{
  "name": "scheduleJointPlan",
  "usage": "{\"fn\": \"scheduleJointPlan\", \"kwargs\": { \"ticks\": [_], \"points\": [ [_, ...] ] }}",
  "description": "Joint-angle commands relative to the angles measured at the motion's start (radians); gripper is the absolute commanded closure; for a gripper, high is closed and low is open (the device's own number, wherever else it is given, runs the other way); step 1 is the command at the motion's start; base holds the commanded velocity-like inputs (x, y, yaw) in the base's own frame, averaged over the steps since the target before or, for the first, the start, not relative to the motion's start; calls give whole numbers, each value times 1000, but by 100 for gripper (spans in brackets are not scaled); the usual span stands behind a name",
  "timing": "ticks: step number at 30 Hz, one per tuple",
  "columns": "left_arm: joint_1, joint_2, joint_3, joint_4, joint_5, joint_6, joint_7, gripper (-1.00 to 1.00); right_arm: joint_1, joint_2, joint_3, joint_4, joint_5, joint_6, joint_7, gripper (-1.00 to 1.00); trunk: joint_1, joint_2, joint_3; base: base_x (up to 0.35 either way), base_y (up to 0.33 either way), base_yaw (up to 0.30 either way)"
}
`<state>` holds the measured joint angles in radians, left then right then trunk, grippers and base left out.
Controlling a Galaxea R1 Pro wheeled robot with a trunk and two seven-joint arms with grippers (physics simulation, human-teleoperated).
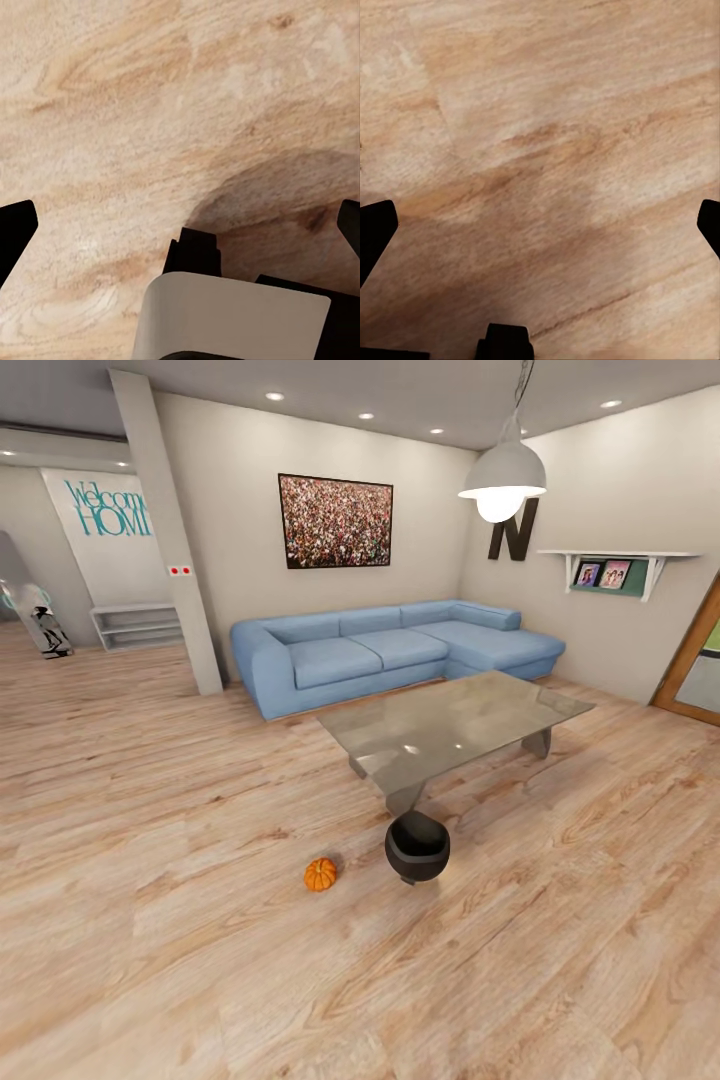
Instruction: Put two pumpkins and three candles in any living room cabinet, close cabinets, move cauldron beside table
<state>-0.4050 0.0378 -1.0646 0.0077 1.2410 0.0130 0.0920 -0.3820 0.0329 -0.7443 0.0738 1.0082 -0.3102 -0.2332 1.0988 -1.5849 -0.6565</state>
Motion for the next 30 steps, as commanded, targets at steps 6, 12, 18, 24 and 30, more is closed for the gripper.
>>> {"fn": "scheduleJointPlan", "kwargs": {
  "ticks": [6, 12, 18, 24, 30],
  "points": [
    [0, 0, 0, 0, 0, 0, 0, -100, 0, 4, -1, 0, 1, 0, 0, -100, 0, 0, 0, 0, 0, 0],
    [0, 0, 0, 0, 0, 0, 0, -100, 0, 4, -1, 0, 1, 0, 0, -100, 0, 0, 0, 0, 0, 0],
    [0, -1, 0, 0, 0, 1, 0, -100, 0, 2, -1, 0, 1, 0, 0, -100, 0, 0, 0, 0, 0, 0],
    [0, 0, 0, 0, 0, 1, 0, -100, 0, 5, 0, 0, 0, -3, 0, -100, 0, 0, -1, 0, 0, 27],
    [0, -1, 0, 0, 0, 1, 0, -100, 0, 5, 0, 0, 1, -4, 0, -100, 0, 0, -7, 0, 0, 153]
  ]
}}
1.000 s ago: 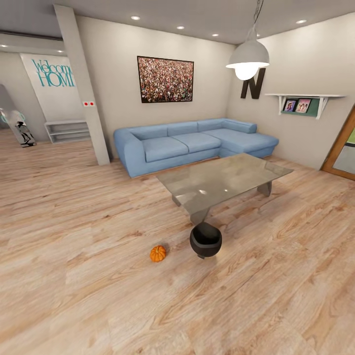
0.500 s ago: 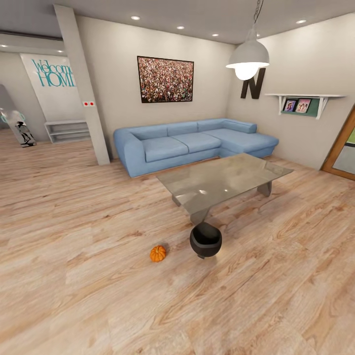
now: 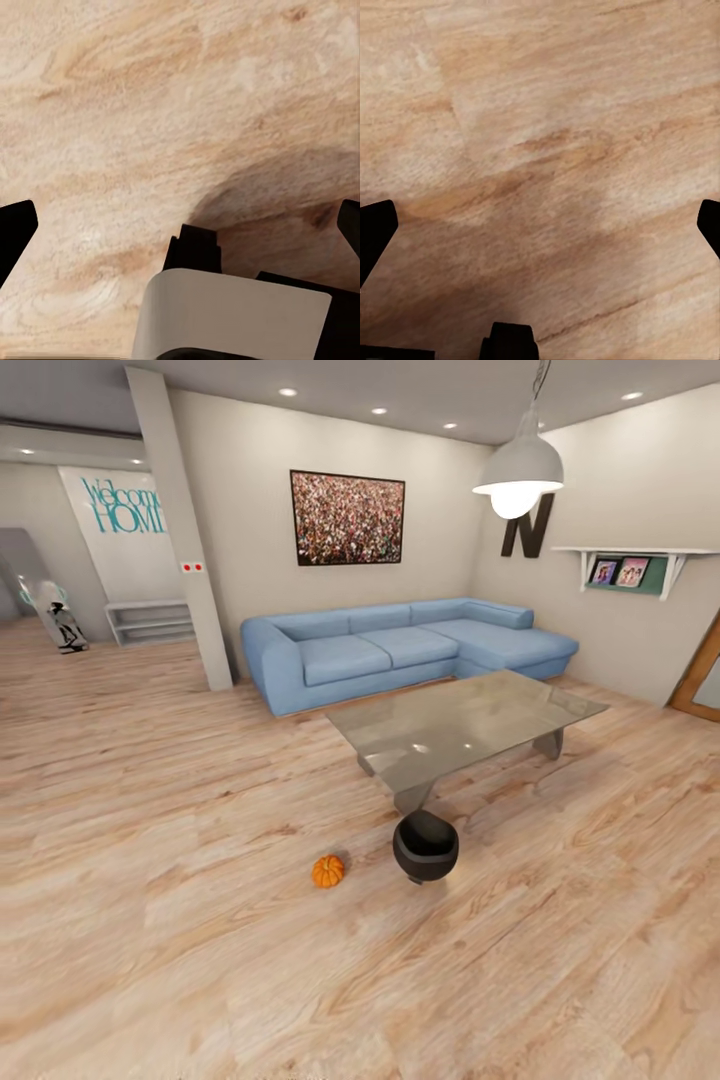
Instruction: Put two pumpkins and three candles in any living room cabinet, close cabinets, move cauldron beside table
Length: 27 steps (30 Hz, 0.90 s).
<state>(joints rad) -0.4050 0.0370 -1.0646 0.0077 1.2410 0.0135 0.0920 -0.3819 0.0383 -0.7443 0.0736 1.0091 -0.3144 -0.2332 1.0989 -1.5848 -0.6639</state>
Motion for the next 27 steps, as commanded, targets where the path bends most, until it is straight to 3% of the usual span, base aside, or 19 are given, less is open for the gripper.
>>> {"fn": "scheduleJointPlan", "kwargs": {
  "ticks": [1, 13, 27],
  "points": [
    [0, 0, 0, 0, 0, 0, 0, -100, 0, 0, 0, 0, 0, 0, 0, -100, 0, 0, -1, 0, 0, 173],
    [0, 0, 0, 0, 0, 0, 0, -100, 0, 0, 0, 0, 0, 0, 0, -100, 0, 0, -16, 0, 0, 166],
    [0, 1, 0, 0, 0, 0, 0, -100, 0, 0, 0, 0, 0, 0, 0, -100, 0, 0, -31, 0, 0, -12]
  ]
}}
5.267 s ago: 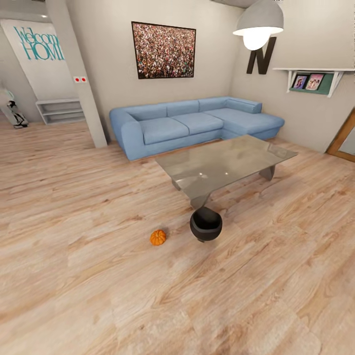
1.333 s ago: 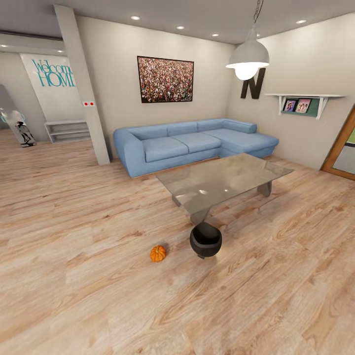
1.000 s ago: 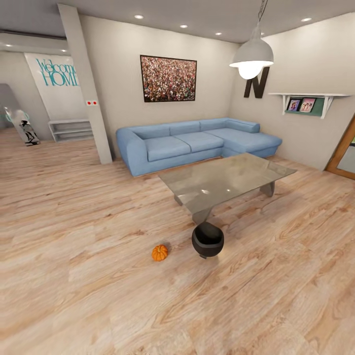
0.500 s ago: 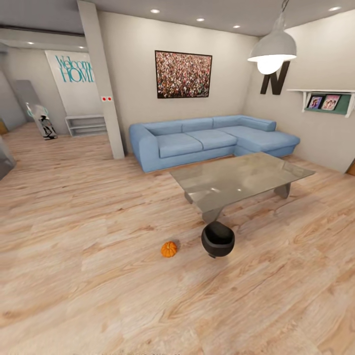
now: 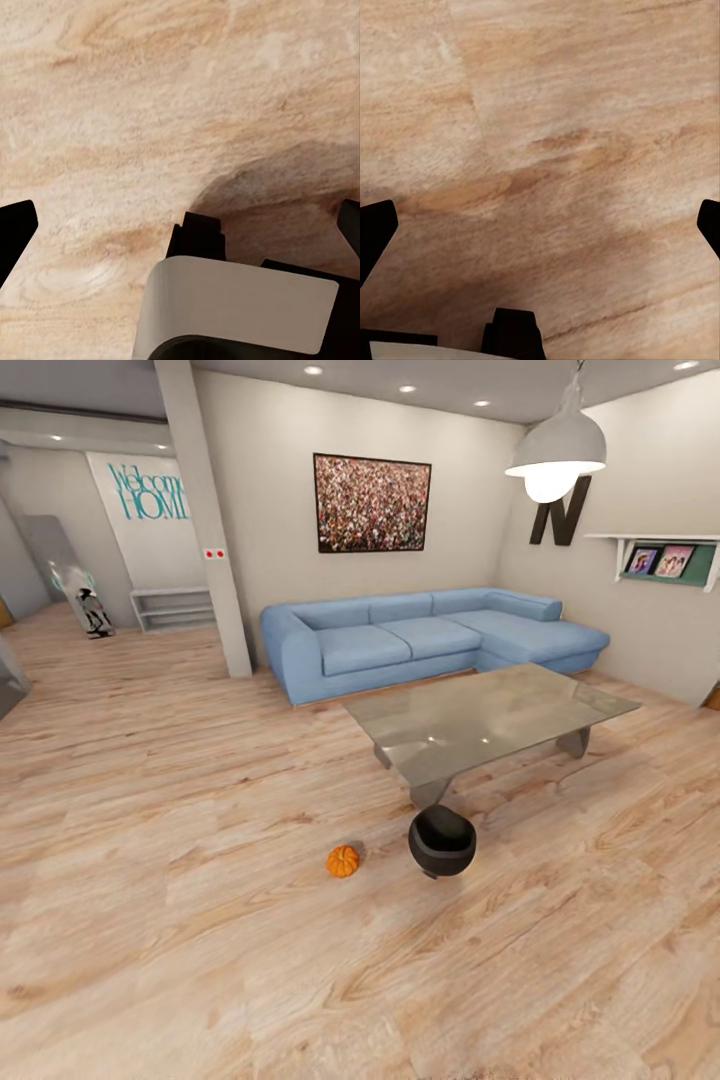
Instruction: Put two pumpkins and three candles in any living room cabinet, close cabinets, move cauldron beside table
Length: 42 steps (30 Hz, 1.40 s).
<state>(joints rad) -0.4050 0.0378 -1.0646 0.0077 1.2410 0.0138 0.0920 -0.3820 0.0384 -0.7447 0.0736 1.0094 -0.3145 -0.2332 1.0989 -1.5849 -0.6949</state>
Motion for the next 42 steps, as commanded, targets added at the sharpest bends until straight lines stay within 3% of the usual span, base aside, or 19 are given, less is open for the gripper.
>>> {"fn": "scheduleJointPlan", "kwargs": {
  "ticks": [1, 36, 42],
  "points": [
    [0, 0, 0, 0, 0, 0, 0, -100, 0, 0, 0, 0, 0, 0, 0, -100, 0, 0, -1, 0, 0, -18],
    [0, 0, 0, 0, 1, 0, 0, -100, 0, -1, -1, 0, -2, 0, 0, -100, 0, 0, -14, 0, 0, -1],
    [0, 0, 0, 0, 2, 0, 0, -100, 0, -1, -1, 0, -3, -1, 0, -100, 0, 0, -14, 201, 34, 0]
  ]
}}
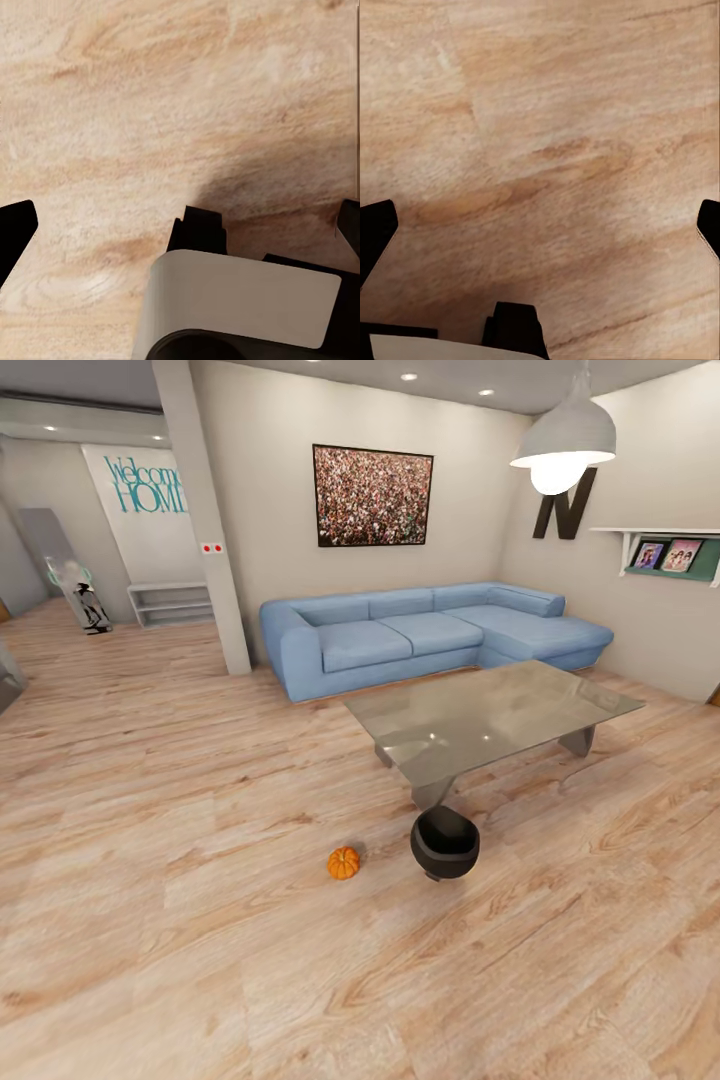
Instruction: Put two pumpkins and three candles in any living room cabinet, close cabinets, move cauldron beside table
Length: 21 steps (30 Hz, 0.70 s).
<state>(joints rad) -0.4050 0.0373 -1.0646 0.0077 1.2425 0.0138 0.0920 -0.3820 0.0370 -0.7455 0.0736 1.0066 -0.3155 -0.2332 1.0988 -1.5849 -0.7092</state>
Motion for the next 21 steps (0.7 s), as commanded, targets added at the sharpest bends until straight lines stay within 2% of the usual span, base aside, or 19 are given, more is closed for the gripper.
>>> {"fn": "scheduleJointPlan", "kwargs": {
  "ticks": [1, 21],
  "points": [
    [0, 0, 0, 0, 0, 0, 0, -100, 0, 0, 0, 0, 0, 0, 0, -100, 0, 0, 0, 304, 10, 0],
    [0, 0, 0, 0, 0, 0, 0, -100, 0, 1, 1, 0, 2, 1, 0, -100, 0, 0, 0, 324, 1, 12]
  ]
}}
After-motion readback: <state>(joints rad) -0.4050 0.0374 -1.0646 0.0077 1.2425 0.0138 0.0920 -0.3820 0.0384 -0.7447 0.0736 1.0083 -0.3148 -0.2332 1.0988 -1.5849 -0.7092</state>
